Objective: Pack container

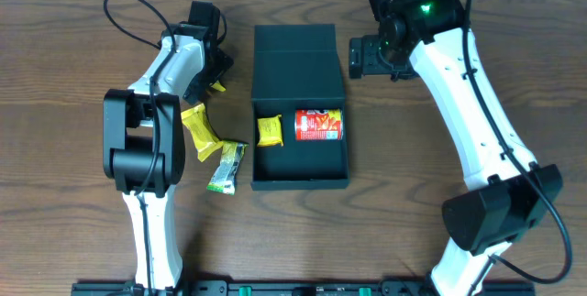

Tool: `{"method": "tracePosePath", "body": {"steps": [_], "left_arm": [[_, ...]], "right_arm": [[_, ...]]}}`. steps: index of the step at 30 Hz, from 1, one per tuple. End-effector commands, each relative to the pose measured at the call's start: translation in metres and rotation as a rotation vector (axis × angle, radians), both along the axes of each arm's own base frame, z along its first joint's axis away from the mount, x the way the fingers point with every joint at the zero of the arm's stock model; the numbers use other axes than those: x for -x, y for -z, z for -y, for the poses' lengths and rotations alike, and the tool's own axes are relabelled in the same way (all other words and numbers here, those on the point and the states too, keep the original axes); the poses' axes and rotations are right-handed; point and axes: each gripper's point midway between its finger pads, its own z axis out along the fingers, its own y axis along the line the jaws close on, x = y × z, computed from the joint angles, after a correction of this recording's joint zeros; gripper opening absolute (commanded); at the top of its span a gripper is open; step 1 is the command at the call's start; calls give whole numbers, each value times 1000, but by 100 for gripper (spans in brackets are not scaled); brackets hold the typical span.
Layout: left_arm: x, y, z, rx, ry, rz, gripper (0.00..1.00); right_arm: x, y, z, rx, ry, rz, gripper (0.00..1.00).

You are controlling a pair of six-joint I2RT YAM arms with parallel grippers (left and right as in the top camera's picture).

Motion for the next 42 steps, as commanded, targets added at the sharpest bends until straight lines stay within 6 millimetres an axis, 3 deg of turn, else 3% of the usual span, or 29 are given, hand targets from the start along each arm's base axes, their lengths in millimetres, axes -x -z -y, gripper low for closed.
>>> {"method": "tracePosePath", "body": {"steps": [1, 11, 13, 17, 20, 22, 31, 33, 42], "left_arm": [[0, 8, -4, -13, -3, -17, 96], [-1, 8, -8, -28, -9, -15, 96], [-1, 7, -10, -39, -12, -13, 100], [-4, 6, -10, -40, -13, 0, 86], [-7, 6, -10, -40, -14, 13, 83], [-10, 5, -12, -49, -16, 23, 73], [-11, 4, -13, -55, -18, 30, 56], [-11, 4, -13, -55, -18, 30, 46], [-11, 5, -12, -49, -16, 28, 35]], "right_arm": [[-1, -6, 4, 10, 4, 16, 99], [1, -5, 5, 13, 4, 7, 99], [1, -5, 5, 13, 4, 5, 99], [3, -5, 6, 16, 4, -2, 99], [4, -4, 6, 17, 4, -6, 99], [5, -4, 6, 18, 4, -10, 99], [5, -4, 6, 19, 4, -10, 99], [5, -4, 6, 19, 4, -10, 99], [4, -4, 6, 18, 4, -9, 99]]}}
